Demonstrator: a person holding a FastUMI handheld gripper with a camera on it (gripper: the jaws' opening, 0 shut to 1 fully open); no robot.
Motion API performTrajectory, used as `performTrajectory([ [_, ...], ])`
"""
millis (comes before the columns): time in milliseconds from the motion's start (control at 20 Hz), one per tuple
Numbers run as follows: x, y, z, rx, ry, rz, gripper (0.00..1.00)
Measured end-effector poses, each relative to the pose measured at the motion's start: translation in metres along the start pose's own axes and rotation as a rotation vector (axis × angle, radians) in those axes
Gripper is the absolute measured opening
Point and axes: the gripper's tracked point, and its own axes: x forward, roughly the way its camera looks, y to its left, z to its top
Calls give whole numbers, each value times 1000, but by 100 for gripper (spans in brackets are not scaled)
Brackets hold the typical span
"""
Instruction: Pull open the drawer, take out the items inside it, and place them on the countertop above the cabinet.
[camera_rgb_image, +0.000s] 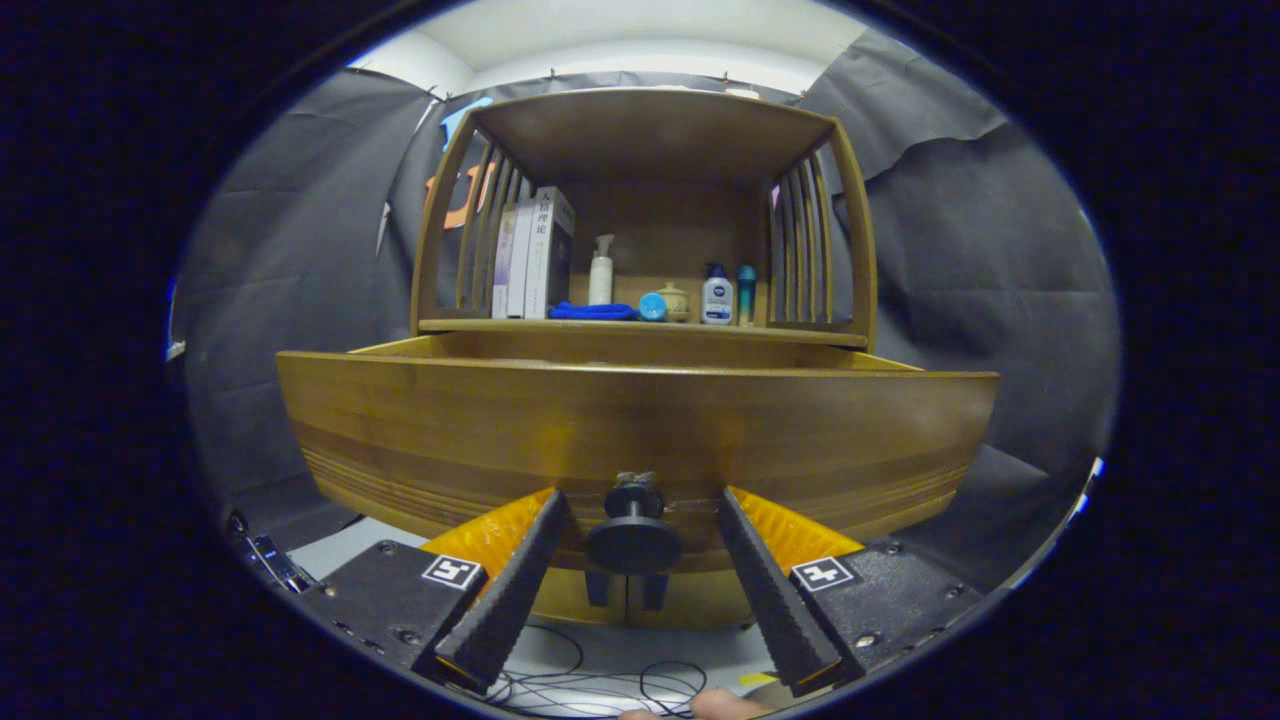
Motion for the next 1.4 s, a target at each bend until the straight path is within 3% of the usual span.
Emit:
performTrajectory([
  [400,44,1,24,10,-43,-1,98],
  [1200,105,4,40,10,1,-19,98],
  [1400,124,3,40,-57,8,-33,98],
])
